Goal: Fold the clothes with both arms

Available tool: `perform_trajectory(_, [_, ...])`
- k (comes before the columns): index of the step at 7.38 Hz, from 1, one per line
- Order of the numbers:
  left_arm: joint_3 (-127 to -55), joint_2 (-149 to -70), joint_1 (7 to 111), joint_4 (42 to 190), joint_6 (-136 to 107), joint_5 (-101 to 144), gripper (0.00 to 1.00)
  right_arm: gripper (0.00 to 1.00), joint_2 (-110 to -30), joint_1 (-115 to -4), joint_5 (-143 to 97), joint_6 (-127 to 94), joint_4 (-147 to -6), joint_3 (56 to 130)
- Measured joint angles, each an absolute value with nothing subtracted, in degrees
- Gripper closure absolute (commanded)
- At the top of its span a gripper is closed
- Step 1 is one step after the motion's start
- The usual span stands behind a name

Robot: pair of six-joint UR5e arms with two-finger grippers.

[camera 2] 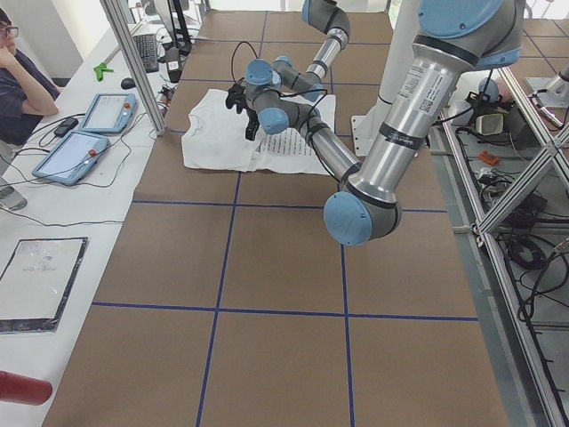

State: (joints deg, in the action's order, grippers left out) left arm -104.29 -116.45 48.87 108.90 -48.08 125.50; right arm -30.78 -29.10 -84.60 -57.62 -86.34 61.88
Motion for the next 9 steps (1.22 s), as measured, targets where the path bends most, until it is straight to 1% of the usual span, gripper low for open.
perform_trajectory(3, [-104.62,-116.46,48.87,108.9,-48.27,125.58,0.0,1.0,-31.2,-29.19,-84.62,-57.62,-89.14,64.03])
perform_trajectory(4, [-104.65,-116.46,48.87,108.9,-48.31,125.57,0.0,1.0,-31.99,-29.43,-84.58,-57.36,-90.9,65.9])
perform_trajectory(6, [-104.57,-116.41,48.87,108.9,-48.2,125.52,0.0,1.0,-36.66,-30.74,-84.56,-55.95,-92.99,71.54])
perform_trajectory(9, [-104.35,-116.37,48.87,108.9,-48.08,125.51,0.0,1.0,-42.74,-32.85,-84.55,-52.5,-93.41,76.68])
